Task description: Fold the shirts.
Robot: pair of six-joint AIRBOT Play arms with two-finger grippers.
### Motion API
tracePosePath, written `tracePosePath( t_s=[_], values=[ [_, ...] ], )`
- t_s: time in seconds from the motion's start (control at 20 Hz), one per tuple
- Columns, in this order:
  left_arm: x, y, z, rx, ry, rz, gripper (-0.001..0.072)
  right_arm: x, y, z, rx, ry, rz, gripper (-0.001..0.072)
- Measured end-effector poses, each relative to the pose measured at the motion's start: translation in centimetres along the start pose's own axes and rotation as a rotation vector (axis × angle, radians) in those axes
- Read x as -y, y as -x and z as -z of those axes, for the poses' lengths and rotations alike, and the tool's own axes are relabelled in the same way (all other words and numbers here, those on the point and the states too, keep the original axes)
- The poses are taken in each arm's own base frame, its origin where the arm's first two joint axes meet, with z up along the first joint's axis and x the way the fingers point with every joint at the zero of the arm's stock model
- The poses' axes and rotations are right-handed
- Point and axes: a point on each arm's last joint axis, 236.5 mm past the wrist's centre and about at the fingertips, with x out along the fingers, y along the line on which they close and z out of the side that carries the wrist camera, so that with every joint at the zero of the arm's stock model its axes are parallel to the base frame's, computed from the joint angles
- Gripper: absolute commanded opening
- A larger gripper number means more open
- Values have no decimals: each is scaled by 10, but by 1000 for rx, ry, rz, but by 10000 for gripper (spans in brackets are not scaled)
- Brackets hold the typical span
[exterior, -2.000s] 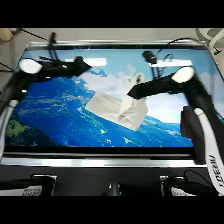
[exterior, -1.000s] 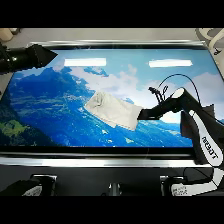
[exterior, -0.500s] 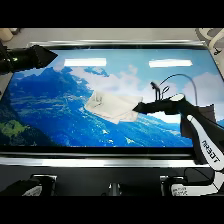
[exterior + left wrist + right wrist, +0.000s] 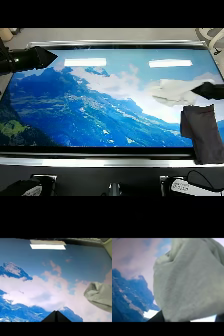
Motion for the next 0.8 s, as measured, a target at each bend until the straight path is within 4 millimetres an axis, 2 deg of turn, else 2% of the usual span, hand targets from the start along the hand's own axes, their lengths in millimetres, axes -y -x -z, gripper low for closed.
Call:
tracePosePath(
  t_s=[0.1,0.2,0.35,0.55,0.65,0.8],
  values=[
    [-1,0,0,-1,-1,-2,27,30,34,0,21,-46,64,32],
    [-1,-1,1,-3,-1,-4,27,48,61,5,31,-92,99,32],
    [-2,-1,1,-3,-1,-4,27,63,90,16,31,-146,126,32],
    [-2,-1,1,-3,-1,-4,27,78,126,21,85,-206,193,33],
    [-2,-2,1,-3,-1,-4,27,83,140,35,59,-227,237,32],
    [-2,-2,1,-2,-1,-4,27,96,147,84,-99,-274,349,32]
  ],
)
